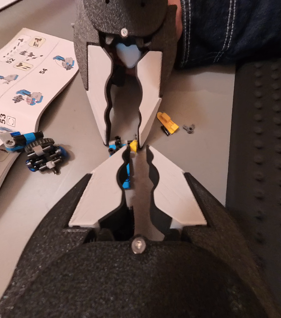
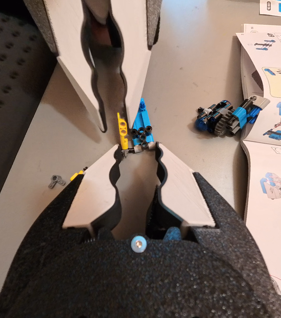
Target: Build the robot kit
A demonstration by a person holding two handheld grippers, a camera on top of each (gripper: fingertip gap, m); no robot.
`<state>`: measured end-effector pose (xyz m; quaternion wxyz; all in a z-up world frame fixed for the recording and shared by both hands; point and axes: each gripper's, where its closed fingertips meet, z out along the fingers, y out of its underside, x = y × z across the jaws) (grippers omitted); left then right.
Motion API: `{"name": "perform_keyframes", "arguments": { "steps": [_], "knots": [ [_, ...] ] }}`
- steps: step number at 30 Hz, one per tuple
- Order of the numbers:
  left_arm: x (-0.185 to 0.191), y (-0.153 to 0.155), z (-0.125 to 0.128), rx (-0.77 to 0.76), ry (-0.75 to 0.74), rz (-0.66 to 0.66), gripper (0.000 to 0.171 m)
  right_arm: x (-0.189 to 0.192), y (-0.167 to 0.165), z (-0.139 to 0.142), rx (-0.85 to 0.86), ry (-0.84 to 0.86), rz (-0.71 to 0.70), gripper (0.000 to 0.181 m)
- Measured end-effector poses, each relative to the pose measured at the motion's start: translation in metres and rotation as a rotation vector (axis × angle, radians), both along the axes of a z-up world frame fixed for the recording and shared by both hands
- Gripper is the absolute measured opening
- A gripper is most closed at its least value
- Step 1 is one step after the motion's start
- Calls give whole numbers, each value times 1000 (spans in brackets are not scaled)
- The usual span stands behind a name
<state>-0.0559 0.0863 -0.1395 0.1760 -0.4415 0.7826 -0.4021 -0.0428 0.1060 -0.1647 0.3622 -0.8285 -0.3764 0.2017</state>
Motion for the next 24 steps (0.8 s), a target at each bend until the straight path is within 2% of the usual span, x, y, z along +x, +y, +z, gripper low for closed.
{"name": "perform_keyframes", "arguments": {
  "steps": [2, 16, 24],
  "knots": [
    [2, 3, -1, 10, -7, 15, 7, 0, 0, 0, 6, -6, 1, 40],
    [0, 2, -3, 73, 28, -7, 7, -1, -2, 1, -22, 25, 17, 44],
    [1, 3, -3, 99, 43, -7, 7, 0, -1, 0, 8, -7, 8, 41]
  ]
}}
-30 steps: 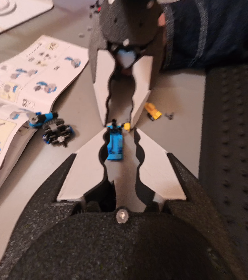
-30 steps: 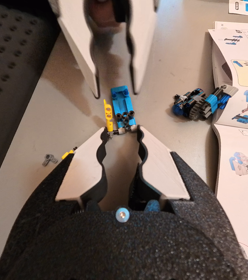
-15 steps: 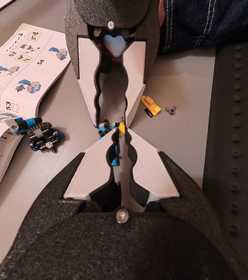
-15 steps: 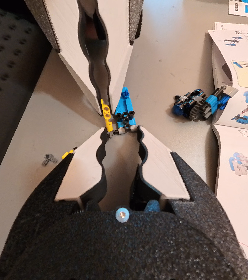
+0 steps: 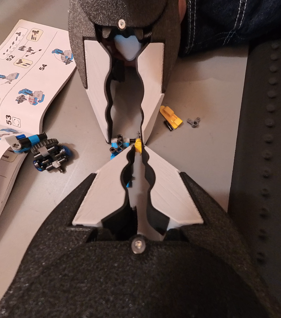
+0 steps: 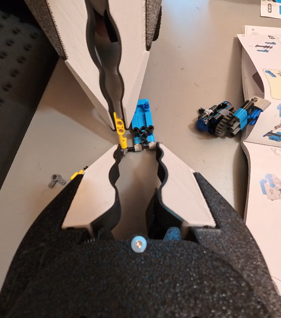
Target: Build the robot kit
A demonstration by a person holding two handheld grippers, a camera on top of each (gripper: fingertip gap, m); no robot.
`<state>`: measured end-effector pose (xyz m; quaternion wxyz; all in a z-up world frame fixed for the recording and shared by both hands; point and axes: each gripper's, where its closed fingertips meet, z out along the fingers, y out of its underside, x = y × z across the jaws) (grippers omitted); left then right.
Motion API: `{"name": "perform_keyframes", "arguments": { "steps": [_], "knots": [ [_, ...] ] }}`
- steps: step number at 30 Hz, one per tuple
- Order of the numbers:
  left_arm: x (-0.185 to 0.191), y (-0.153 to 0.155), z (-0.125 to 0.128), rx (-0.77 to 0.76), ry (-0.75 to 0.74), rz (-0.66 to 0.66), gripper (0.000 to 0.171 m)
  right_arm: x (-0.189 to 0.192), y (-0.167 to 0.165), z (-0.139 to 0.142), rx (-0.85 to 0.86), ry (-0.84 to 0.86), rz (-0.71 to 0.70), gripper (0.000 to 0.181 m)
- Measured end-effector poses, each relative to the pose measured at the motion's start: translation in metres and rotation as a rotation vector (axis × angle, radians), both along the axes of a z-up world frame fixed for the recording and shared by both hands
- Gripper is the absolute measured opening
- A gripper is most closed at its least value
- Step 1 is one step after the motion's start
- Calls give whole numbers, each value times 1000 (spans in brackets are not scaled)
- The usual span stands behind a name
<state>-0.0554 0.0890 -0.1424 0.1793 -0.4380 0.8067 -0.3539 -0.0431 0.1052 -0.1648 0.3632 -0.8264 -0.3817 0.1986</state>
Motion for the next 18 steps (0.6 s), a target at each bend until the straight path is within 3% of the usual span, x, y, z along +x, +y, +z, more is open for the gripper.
{"name": "perform_keyframes", "arguments": {
  "steps": [8, 16, 18],
  "knots": [
    [1, 0, 1, 25, 8, -7, 7, 0, 0, 0, 5, -5, -3, 40],
    [3, -2, 3, 151, 18, -40, 7, 1, 1, 0, 18, -17, -6, 39],
    [6, 1, 3, 177, 15, -36, 7, 0, 0, 0, 13, -12, 1, 32]
  ]
}}
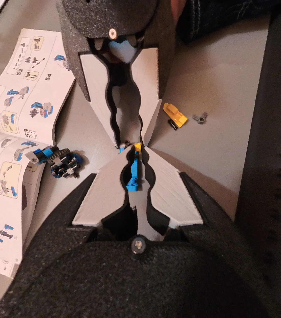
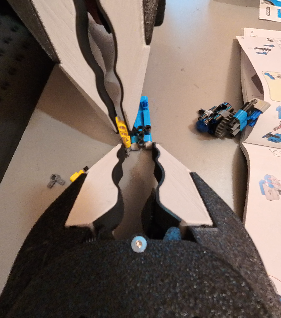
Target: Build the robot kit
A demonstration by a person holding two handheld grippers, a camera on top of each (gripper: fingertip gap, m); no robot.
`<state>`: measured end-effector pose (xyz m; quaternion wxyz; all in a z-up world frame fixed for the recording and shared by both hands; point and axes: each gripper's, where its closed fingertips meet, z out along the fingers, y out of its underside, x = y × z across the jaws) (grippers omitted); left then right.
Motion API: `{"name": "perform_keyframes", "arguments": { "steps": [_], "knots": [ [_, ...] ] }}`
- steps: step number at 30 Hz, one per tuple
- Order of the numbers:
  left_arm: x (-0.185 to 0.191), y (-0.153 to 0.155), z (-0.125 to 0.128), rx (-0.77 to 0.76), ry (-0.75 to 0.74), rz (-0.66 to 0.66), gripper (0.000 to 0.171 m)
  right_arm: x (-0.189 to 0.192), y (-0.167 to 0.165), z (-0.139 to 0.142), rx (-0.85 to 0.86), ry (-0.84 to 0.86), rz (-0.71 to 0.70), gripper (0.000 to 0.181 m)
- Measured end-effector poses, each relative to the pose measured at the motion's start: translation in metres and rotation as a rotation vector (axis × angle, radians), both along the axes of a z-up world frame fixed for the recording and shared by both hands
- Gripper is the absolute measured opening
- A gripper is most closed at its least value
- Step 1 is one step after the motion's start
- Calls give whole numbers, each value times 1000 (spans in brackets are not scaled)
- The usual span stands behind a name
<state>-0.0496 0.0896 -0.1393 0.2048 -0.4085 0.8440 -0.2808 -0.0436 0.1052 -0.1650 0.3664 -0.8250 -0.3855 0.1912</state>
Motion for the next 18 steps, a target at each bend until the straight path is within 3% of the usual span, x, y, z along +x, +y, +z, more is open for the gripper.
{"name": "perform_keyframes", "arguments": {
  "steps": [8, 11, 18],
  "knots": [
    [1, 0, 0, -117, 9, 5, 7, 0, 0, 0, 0, 0, -2, 32],
    [-1, 1, 6, -206, -27, 52, 12, 0, 0, 0, -10, 8, -3, 32],
    [2, -7, 28, -242, -165, 45, 11, 0, 0, 0, -12, 2, -13, 33]
  ]
}}
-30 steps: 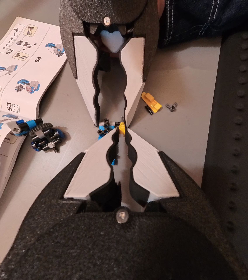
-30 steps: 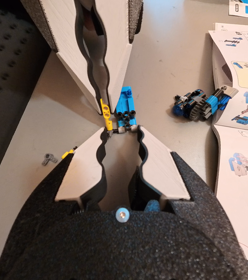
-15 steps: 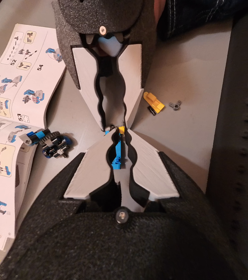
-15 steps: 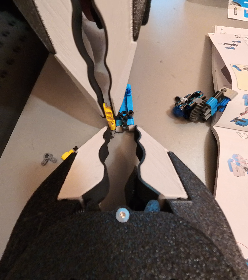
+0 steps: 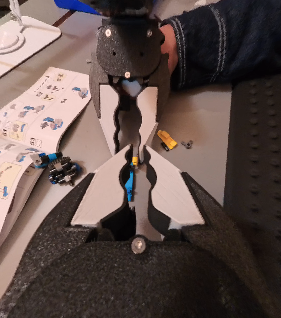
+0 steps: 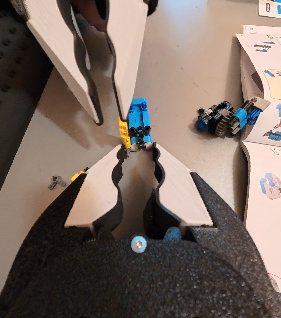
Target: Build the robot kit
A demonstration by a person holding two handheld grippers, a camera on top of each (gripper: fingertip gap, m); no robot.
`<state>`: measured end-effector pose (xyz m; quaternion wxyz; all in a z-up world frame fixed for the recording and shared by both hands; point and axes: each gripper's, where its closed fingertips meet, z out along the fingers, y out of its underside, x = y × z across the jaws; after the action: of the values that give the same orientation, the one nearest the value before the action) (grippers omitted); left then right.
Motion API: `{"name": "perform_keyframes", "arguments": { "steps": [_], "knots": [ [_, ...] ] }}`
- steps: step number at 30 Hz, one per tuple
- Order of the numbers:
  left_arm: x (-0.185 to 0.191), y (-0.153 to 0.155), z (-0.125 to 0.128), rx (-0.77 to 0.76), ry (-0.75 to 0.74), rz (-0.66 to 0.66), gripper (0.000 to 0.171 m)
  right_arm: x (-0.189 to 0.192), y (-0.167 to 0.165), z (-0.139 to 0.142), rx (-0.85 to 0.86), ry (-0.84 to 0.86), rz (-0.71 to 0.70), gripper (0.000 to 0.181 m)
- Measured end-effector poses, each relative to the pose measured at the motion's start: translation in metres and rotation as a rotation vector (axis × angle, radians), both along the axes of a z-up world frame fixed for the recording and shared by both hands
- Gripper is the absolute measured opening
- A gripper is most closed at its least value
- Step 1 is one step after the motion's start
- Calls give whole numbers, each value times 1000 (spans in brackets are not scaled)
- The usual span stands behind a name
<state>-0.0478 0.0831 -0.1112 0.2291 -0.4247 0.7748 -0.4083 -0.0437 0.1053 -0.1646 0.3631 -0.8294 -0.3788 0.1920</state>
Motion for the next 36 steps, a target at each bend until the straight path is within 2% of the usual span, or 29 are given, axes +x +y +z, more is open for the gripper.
{"name": "perform_keyframes", "arguments": {
  "steps": [1, 7, 11, 15, 18, 24, 27, 32, 33, 36],
  "knots": [
    [0, 2, -5, 40, 10, 5, 1, 0, 0, 0, 3, -1, 1, 33],
    [-13, 13, -21, 125, 67, 23, 0, 0, 0, 0, -5, 13, 1, 33],
    [-21, 12, -27, 88, 117, 19, 0, 0, 0, 1, -12, 20, 2, 33],
    [-22, 15, -34, 120, 131, 34, 0, 0, 0, 1, -17, 25, -4, 33],
    [-17, 21, -30, 112, 102, 86, 2, 0, 0, 1, -27, 35, -5, 33],
    [-23, 12, -23, 26, 93, 41, 0, 0, 0, 2, -53, 61, -11, 33],
    [-23, 14, -43, 98, 153, 44, 1, 0, 0, 2, -54, 63, -12, 33],
    [-22, 13, -41, 53, 149, 55, 0, 0, 0, 2, -63, 73, -14, 33],
    [-21, 15, -38, 44, 133, 67, 2, 0, 0, 2, -66, 75, -15, 33],
    [-16, 28, -23, -20, 80, 131, 27, 0, 0, 3, -83, 95, -19, 33]
  ]
}}
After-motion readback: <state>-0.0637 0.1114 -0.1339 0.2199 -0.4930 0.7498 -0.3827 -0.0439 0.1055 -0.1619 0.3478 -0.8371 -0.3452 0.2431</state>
